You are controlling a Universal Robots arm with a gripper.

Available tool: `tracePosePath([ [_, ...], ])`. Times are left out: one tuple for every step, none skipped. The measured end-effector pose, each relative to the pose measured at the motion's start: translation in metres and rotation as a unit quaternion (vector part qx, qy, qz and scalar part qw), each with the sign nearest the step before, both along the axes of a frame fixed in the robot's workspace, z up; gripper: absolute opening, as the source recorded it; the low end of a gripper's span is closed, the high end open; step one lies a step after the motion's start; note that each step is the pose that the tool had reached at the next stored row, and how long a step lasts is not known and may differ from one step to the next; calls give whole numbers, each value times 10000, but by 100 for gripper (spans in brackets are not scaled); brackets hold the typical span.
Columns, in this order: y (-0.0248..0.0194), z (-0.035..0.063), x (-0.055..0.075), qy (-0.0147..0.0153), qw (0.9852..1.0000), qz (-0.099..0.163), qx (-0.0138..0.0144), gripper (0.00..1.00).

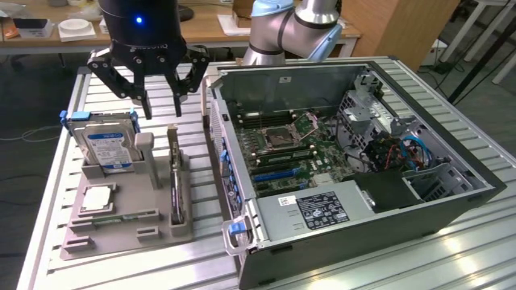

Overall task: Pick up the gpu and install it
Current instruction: 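Pick up the gpu and move the gpu toward the slot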

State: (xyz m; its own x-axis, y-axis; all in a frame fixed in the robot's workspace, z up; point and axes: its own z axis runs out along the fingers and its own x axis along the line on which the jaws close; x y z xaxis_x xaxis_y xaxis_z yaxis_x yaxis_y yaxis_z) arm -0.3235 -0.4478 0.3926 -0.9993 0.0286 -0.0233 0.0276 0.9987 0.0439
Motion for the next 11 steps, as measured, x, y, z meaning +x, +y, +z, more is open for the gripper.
tracePosePath([
  [0, 0, 0, 0, 10000, 0, 0, 47],
  [0, 0, 0, 0, 10000, 0, 0, 47],
  [0, 0, 0, 0, 10000, 0, 0, 47],
  [0, 0, 0, 0, 10000, 0, 0, 47],
  [0, 0, 0, 0, 10000, 0, 0, 47],
  [0, 0, 0, 0, 10000, 0, 0, 47],
  [0, -1, 0, 0, 10000, 0, 0, 47],
  [0, -4, 1, 0, 10000, 0, 0, 47],
  [0, -9, 0, -1, 10000, 0, 1, 47],
  [0, -15, 0, 0, 10000, 0, 0, 47],
  [0, -23, 0, 0, 10000, 0, 0, 47],
])
